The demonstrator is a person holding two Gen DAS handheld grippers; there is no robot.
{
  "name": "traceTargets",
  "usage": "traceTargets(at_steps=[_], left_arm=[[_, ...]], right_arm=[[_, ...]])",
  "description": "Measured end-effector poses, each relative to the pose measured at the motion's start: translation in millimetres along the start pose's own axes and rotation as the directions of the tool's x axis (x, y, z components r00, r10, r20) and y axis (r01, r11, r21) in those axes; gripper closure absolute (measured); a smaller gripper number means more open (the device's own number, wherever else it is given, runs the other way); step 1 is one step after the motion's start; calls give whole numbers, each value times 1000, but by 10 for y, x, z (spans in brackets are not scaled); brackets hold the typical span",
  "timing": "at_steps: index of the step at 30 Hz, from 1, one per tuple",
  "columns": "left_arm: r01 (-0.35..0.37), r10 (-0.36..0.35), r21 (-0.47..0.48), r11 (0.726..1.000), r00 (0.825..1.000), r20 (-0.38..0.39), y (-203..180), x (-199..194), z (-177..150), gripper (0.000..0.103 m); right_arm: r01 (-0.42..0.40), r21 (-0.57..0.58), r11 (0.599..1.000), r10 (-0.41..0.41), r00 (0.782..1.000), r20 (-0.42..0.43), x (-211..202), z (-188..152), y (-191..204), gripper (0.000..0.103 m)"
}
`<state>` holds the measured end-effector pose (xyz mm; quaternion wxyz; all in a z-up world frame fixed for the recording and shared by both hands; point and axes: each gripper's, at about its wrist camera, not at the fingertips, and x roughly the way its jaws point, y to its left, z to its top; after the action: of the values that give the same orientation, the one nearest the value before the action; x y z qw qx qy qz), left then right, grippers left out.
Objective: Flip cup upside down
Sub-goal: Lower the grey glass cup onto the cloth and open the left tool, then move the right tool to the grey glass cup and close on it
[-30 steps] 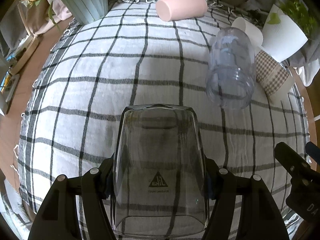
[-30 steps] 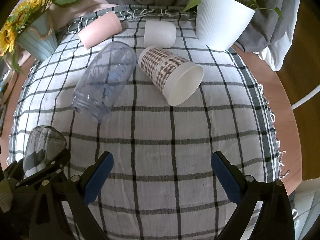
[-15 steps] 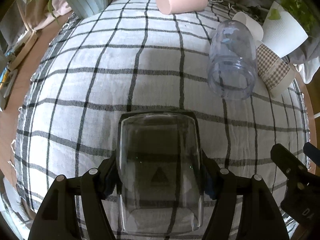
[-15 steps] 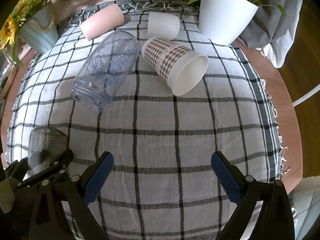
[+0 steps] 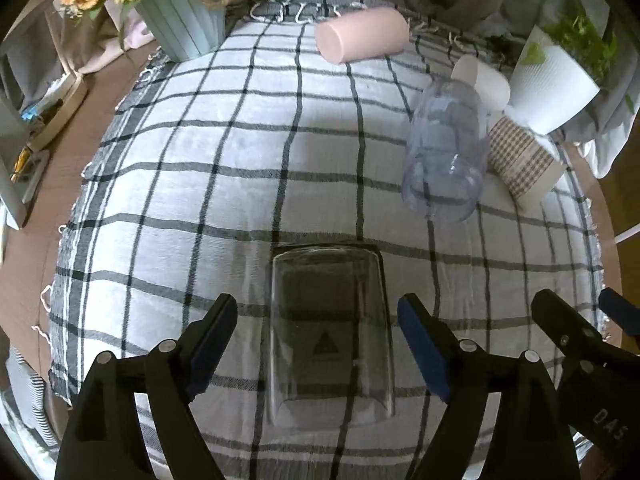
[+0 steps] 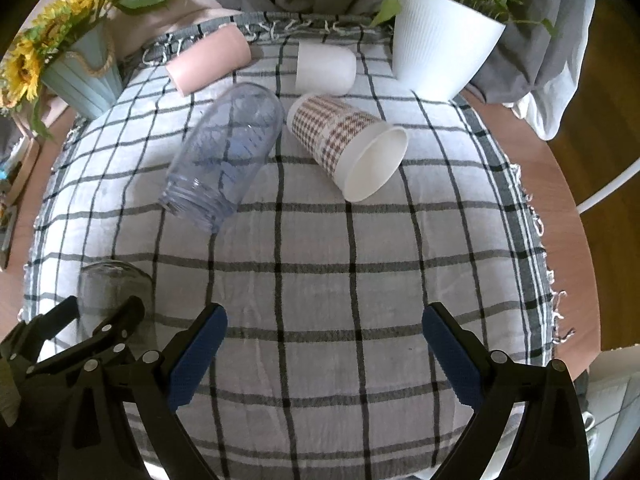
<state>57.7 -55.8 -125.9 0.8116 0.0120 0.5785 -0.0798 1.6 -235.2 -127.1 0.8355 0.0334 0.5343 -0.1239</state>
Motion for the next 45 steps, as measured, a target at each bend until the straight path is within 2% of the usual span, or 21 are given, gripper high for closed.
traceTargets(at_steps=[12, 24, 29, 42, 45], left_arm=[[-35, 36, -14, 999, 998, 48, 349, -282, -5, 15], [-96, 98, -30, 995, 993, 66, 901, -420, 8, 13], [-127, 129, -33, 991, 990, 65, 1062, -399, -4, 13], [-141, 142, -66, 988, 990, 6, 1381, -120, -45, 13], [-141, 141, -66, 988, 990, -2, 1412, -82, -48, 13]], right_arm=[[-29, -20, 999, 30, 998, 52, -305, -25, 262, 4], [-87, -44, 995, 90, 994, 63, -381, 3, 794, 4], [-110, -57, 992, 113, 993, 48, -337, 28, 993, 4], [-121, -131, 984, 116, 992, -44, 2, 95, 1431, 4], [-132, -144, 981, 122, 990, -72, 81, 97, 1498, 7]])
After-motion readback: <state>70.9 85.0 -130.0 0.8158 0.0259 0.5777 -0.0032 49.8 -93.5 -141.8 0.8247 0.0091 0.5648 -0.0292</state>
